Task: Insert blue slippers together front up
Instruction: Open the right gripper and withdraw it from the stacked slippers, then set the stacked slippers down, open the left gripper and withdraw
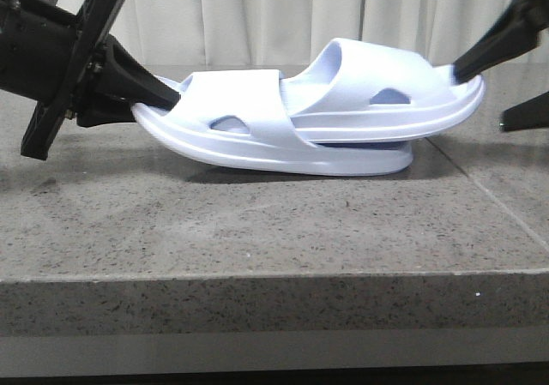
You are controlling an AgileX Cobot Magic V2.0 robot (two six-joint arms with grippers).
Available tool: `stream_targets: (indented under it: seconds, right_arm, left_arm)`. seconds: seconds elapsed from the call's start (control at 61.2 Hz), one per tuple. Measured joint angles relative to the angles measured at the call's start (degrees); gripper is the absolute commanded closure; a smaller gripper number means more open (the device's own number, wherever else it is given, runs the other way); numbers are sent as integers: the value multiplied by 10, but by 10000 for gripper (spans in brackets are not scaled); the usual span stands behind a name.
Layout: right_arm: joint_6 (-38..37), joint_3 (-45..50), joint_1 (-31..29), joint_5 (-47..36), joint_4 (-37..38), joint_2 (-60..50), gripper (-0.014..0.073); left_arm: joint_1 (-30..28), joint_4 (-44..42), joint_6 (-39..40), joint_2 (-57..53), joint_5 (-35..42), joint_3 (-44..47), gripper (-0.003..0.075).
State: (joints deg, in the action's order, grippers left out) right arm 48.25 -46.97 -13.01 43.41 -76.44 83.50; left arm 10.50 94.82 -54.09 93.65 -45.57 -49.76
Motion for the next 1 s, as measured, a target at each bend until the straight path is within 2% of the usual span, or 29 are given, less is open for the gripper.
stream_targets:
  seconds: [0.196, 0.343, 0.49, 0.899, 0.964, 0.997]
  right_arm:
    - [23, 0, -64, 36, 19, -72, 64]
    - [24, 0, -68, 50, 69, -136, 64]
    - [24, 0, -68, 63, 78, -186, 64]
    - [24, 0, 18, 83, 101, -249, 64]
    - [24, 0, 20, 84, 104, -249, 64]
    - [24, 0, 20, 84, 106, -249, 64]
  left_arm:
    - [-2, 0, 0, 0, -3, 0, 741]
    - [-2, 0, 0, 0, -3, 0, 741]
    - [-2, 0, 0, 0, -3, 0, 741]
    - [-2, -1, -5, 0, 23, 0, 738]
    - [-2, -1, -8, 0, 23, 0, 708]
    - [-2, -2, -13, 0, 23, 0, 665]
